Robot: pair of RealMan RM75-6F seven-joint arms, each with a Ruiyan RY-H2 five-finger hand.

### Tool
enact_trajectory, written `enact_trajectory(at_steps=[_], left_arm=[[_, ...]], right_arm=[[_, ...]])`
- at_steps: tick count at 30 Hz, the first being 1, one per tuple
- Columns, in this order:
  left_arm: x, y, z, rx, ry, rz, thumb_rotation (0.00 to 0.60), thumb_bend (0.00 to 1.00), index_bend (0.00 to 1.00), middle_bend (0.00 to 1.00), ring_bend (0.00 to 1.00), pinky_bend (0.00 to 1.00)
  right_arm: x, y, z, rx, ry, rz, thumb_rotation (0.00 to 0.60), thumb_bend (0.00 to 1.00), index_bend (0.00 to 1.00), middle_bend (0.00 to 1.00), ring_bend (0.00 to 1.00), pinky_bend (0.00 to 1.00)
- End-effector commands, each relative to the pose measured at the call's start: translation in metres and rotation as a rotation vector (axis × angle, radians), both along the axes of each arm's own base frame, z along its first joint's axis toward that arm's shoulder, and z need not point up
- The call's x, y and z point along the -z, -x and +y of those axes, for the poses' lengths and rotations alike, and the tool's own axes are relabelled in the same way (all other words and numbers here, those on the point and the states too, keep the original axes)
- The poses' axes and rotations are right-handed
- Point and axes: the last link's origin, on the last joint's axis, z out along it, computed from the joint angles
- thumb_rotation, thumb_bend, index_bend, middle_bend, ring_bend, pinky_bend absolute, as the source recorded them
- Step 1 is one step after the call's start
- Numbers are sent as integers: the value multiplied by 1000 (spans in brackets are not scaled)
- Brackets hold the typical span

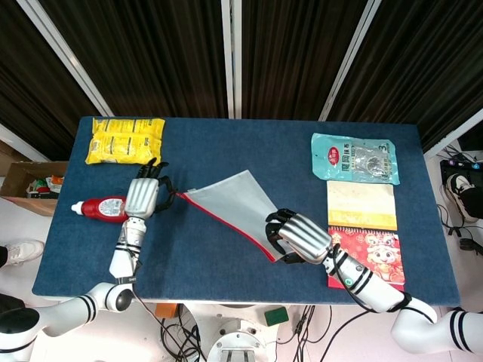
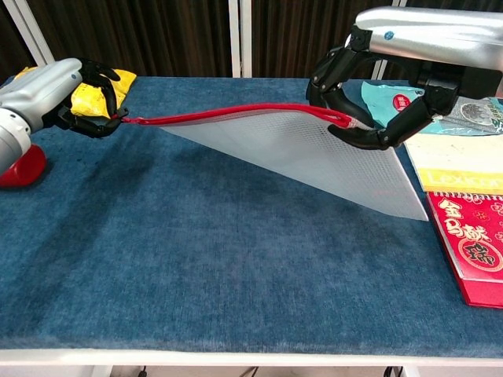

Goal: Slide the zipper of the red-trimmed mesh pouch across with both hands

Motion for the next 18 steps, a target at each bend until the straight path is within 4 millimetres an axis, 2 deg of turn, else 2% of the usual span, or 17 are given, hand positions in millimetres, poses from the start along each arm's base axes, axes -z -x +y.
enact_trajectory(at_steps=[1, 7, 11, 15, 17, 18], left_arm=[[0, 0, 0, 1, -1, 2, 600, 519, 625, 165, 27, 124], [-1, 5, 1, -20, 0, 0, 600, 518, 590, 161, 27, 125], [-4, 6, 1, -33, 10, -16, 600, 412, 384, 124, 22, 125], [-12, 0, -2, -22, 0, -42, 600, 351, 286, 105, 17, 125], [-19, -4, -4, -3, -13, -42, 600, 345, 278, 101, 17, 123], [-23, -6, -5, 6, -21, -47, 600, 341, 277, 99, 17, 122]], right_arm=[[2, 0, -1, 2, 1, 7, 600, 830, 819, 521, 251, 313], [9, -5, -4, -14, -1, 33, 600, 830, 819, 521, 250, 313], [20, -12, -7, -40, 6, 73, 600, 829, 818, 520, 249, 313], [39, -23, -12, -92, 44, 109, 600, 814, 811, 518, 249, 308], [52, -28, -13, -91, 37, 118, 600, 765, 753, 496, 241, 284], [57, -29, -14, -88, 28, 130, 600, 703, 689, 467, 222, 260]])
